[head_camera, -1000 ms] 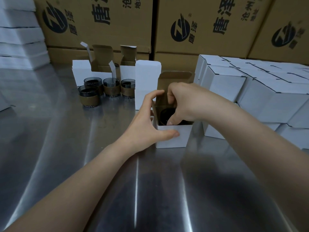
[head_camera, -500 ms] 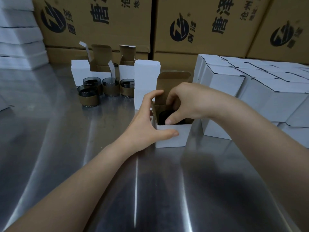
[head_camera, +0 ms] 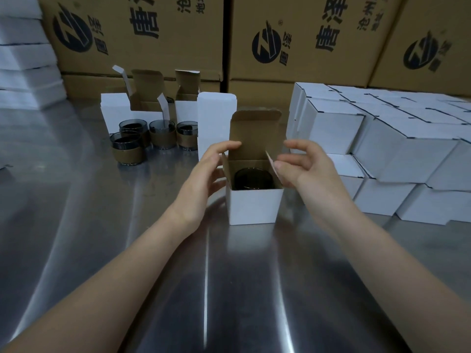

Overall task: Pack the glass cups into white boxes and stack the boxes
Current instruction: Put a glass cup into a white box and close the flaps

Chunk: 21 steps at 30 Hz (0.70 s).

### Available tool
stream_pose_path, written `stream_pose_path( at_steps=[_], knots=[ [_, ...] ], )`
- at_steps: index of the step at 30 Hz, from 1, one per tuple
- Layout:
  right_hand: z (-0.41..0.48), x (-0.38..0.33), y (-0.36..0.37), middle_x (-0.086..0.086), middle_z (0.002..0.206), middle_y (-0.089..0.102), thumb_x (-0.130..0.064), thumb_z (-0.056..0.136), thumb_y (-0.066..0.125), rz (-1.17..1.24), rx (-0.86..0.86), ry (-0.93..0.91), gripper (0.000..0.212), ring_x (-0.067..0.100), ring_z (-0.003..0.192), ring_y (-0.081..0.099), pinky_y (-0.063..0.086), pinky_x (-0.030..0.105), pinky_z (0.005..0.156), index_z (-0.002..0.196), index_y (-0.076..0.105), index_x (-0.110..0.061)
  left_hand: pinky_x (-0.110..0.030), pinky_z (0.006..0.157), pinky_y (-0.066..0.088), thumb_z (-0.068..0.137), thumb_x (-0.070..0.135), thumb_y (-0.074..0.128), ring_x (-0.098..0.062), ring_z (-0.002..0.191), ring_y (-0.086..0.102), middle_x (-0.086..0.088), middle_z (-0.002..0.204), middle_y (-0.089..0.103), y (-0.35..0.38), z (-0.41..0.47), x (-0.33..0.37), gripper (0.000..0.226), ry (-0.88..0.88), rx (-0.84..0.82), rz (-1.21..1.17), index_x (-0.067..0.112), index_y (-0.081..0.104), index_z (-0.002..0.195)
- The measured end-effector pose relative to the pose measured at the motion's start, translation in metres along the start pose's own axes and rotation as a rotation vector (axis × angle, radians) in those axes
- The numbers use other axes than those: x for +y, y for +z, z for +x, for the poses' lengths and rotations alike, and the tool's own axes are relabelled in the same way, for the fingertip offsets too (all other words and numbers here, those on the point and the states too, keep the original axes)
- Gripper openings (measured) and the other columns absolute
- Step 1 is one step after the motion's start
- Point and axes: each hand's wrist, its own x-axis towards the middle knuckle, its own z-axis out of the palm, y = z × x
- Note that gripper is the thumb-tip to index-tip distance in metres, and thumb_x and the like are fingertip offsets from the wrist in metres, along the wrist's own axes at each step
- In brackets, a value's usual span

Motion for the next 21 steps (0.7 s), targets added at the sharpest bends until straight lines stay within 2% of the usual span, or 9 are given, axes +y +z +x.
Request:
stream_pose_path(
  at_steps=[3, 5, 7, 8, 9, 12, 15, 19, 21],
  knots=[
    [0.0, 0.006, 0.001, -0.008, 0.109, 0.065, -0.02, 0.087, 0.071, 0.044, -0.061, 0.06, 0.049, 0.004, 0.091, 0.067, 0.052, 0.013, 0.067, 0.129, 0.049, -0.032, -0.037, 0.107, 0.041, 0.099, 0.044, 0.034, -0.007, 0.125, 0.052, 0.015, 0.133, 0.056, -0.004, -0.006, -0.001, 0.032, 0.021, 0.025, -0.025, 0.038, 0.058, 0.12],
    [0.0, 0.008, 0.003, -0.013, 0.107, 0.065, -0.022, 0.087, 0.071, 0.062, -0.093, 0.076, 0.055, 0.002, 0.09, 0.067, 0.051, 0.012, 0.066, 0.136, 0.046, -0.031, -0.023, 0.092, 0.046, 0.106, 0.037, 0.037, 0.007, 0.102, 0.059, 0.028, 0.104, 0.063, -0.004, -0.004, -0.003, 0.026, 0.03, 0.036, -0.019, 0.037, 0.058, 0.12],
    [0.0, 0.01, 0.005, -0.016, 0.107, 0.064, -0.023, 0.088, 0.07, 0.042, -0.104, 0.068, 0.059, 0.0, 0.093, 0.065, 0.052, 0.015, 0.075, 0.14, 0.044, -0.033, -0.012, 0.077, 0.046, 0.104, 0.03, 0.044, 0.009, 0.076, 0.059, 0.028, 0.075, 0.059, -0.003, -0.001, -0.004, 0.02, 0.025, 0.055, -0.018, 0.034, 0.056, 0.12],
    [0.001, 0.011, 0.005, -0.016, 0.107, 0.063, -0.024, 0.088, 0.069, 0.032, -0.107, 0.058, 0.059, 0.0, 0.094, 0.064, 0.051, 0.017, 0.078, 0.14, 0.043, -0.034, -0.01, 0.071, 0.046, 0.102, 0.027, 0.049, 0.008, 0.07, 0.058, 0.024, 0.073, 0.058, -0.002, -0.001, -0.004, 0.018, 0.034, 0.063, -0.021, 0.03, 0.054, 0.119],
    [0.001, 0.011, 0.006, -0.016, 0.106, 0.064, -0.023, 0.089, 0.069, 0.028, -0.112, 0.049, 0.058, -0.001, 0.095, 0.064, 0.051, 0.016, 0.079, 0.14, 0.044, -0.035, -0.01, 0.068, 0.046, 0.099, 0.024, 0.055, 0.006, 0.069, 0.058, 0.018, 0.079, 0.06, -0.002, -0.001, -0.005, 0.019, 0.036, 0.07, -0.031, 0.026, 0.05, 0.117],
    [0.001, 0.012, 0.008, -0.015, 0.102, 0.067, -0.021, 0.091, 0.067, 0.028, -0.145, 0.024, 0.053, -0.004, 0.09, 0.065, 0.049, 0.007, 0.068, 0.136, 0.046, -0.039, -0.017, 0.072, 0.05, 0.083, 0.023, 0.074, -0.009, 0.087, 0.063, -0.004, 0.109, 0.062, 0.001, 0.0, -0.005, 0.045, -0.007, 0.113, -0.089, 0.026, 0.041, 0.112],
    [0.001, 0.014, 0.008, -0.015, 0.098, 0.069, -0.019, 0.092, 0.065, 0.03, -0.165, -0.011, 0.048, -0.003, 0.089, 0.065, 0.047, 0.005, 0.063, 0.123, 0.047, -0.051, -0.021, 0.077, 0.054, 0.084, 0.01, 0.075, -0.015, 0.093, 0.067, -0.005, 0.11, 0.066, 0.002, 0.001, -0.005, 0.055, -0.035, 0.121, -0.123, 0.026, 0.039, 0.122],
    [0.002, 0.017, 0.008, -0.009, 0.107, 0.069, -0.021, 0.093, 0.062, 0.013, -0.195, -0.042, 0.044, 0.005, 0.099, 0.065, 0.052, 0.018, 0.082, 0.127, 0.051, -0.047, -0.019, 0.074, 0.054, 0.09, -0.001, 0.065, -0.015, 0.101, 0.069, -0.004, 0.115, 0.069, 0.003, 0.001, -0.004, 0.057, -0.044, 0.07, -0.132, 0.032, 0.043, 0.131],
    [0.002, 0.019, 0.007, -0.019, 0.098, 0.07, -0.021, 0.094, 0.062, 0.015, -0.194, -0.056, 0.038, -0.002, 0.094, 0.065, 0.051, 0.015, 0.077, 0.112, 0.054, -0.053, -0.021, 0.077, 0.054, 0.09, -0.003, 0.062, -0.018, 0.105, 0.067, -0.005, 0.118, 0.068, 0.004, 0.0, -0.002, 0.049, -0.038, 0.044, -0.105, 0.025, 0.051, 0.129]
  ],
)
